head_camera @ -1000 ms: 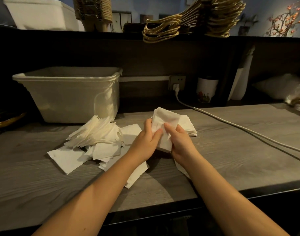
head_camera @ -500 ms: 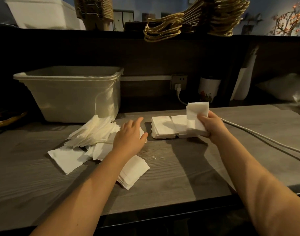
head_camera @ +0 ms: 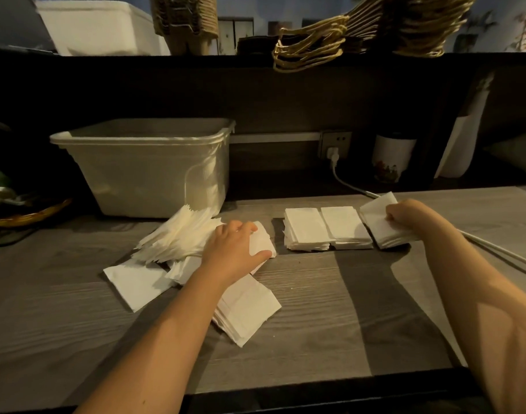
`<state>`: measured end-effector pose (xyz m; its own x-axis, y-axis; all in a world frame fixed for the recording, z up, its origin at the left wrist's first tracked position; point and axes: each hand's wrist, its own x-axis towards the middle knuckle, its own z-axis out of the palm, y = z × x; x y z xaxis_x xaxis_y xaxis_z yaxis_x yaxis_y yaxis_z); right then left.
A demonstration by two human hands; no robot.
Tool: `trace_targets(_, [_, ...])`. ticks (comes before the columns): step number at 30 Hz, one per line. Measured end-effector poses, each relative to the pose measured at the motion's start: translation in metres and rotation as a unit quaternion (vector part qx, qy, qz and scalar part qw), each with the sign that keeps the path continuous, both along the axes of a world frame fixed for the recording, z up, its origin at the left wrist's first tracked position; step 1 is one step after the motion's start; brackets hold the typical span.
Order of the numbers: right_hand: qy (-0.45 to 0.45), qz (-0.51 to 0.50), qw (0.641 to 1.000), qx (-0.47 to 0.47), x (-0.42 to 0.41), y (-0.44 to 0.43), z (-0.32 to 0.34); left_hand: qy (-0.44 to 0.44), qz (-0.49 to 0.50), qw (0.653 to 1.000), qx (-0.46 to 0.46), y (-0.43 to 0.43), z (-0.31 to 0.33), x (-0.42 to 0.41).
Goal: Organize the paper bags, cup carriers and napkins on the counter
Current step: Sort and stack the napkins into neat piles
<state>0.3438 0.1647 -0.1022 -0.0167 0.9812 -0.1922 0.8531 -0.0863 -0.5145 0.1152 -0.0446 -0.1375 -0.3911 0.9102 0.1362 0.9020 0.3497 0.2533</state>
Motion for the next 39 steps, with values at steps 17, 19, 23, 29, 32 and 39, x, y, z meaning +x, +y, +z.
trace_targets(17, [-0.119,0.014,0.984,0.135,-0.009,-0.02,-0.036,-0.004,-0.018,1.0,-0.022,0.001,0.0,-0.001])
trace_targets(19, [-0.12,0.012,0.983,0.136,-0.009,-0.022,-0.036,-0.008,-0.028,1.0,-0.009,-0.001,0.0,0.0])
trace_targets(23, [-0.085,0.002,0.985,0.148,-0.01,-0.031,-0.033,0.0,-0.047,0.999,0.013,-0.002,0.001,0.001])
trace_targets(29, [-0.018,0.056,0.97,0.236,-0.026,-0.06,-0.014,0.0,-0.057,0.998,-0.026,-0.002,0.0,-0.003])
trace_targets(32, [0.026,0.148,0.948,0.281,-0.047,-0.083,-0.005,-0.014,-0.055,0.998,-0.001,-0.001,0.002,-0.003])
trace_targets(39, [0.247,0.29,0.923,0.048,-0.095,-0.146,-0.005,-0.028,-0.024,0.997,0.064,-0.001,0.008,-0.004])
